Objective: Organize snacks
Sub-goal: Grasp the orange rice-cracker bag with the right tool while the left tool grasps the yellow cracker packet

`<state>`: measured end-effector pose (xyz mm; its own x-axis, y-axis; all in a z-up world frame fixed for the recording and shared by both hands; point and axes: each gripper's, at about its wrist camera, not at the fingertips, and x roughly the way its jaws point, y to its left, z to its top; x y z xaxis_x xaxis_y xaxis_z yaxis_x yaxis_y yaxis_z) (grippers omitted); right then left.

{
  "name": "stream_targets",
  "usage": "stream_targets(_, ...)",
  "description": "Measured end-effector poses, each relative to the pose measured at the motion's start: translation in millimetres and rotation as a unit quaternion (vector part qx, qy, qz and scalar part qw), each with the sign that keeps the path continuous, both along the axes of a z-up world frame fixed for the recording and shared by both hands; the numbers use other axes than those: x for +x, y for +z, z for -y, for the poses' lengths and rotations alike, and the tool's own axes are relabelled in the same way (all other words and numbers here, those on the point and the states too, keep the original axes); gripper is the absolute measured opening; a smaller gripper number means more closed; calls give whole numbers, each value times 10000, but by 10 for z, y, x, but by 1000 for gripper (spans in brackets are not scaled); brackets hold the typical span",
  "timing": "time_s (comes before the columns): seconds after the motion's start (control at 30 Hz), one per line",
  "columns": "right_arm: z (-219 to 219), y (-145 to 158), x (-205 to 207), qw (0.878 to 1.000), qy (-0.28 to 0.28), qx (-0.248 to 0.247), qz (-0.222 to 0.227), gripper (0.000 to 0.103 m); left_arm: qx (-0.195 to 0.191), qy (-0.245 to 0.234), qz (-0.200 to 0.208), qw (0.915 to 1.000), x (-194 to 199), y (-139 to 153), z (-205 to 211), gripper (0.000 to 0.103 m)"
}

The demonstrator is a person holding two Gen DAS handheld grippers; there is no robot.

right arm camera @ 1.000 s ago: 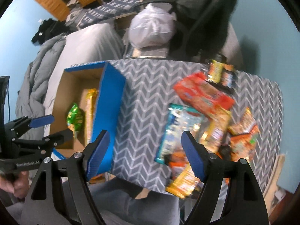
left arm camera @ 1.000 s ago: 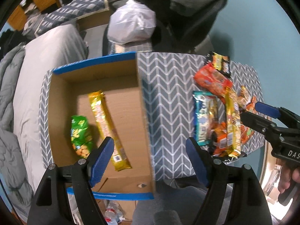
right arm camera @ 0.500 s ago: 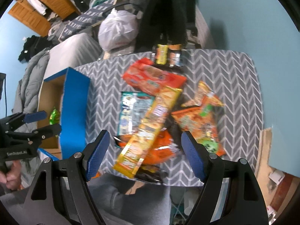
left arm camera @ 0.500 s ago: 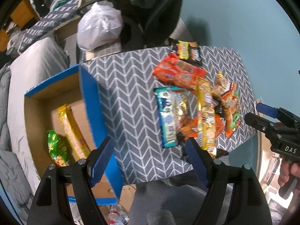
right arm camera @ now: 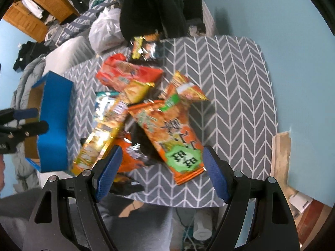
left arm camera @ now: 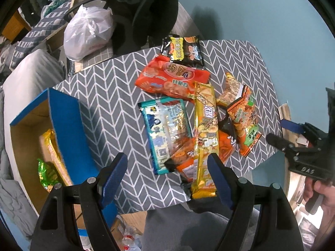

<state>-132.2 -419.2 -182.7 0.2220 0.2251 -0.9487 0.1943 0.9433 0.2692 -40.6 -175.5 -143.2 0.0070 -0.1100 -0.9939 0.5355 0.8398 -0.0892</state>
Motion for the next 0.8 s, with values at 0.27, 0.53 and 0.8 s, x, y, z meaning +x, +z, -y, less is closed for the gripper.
stream_targets(0.27, 20, -459, -24, 9993, 286, 146, -197, 79, 189, -102, -164, 9996, -52, -244, 199, 80)
stream_targets(0.53, -52, -727, 43, 9984, 506, 97, -216, 79, 305, -193, -310, 9989, -110, -455, 341, 80)
stream_targets(0.8, -30, -857, 113, 9986, 490, -21, -188, 79, 325, -225, -470, 9981, -109, -631, 517, 80)
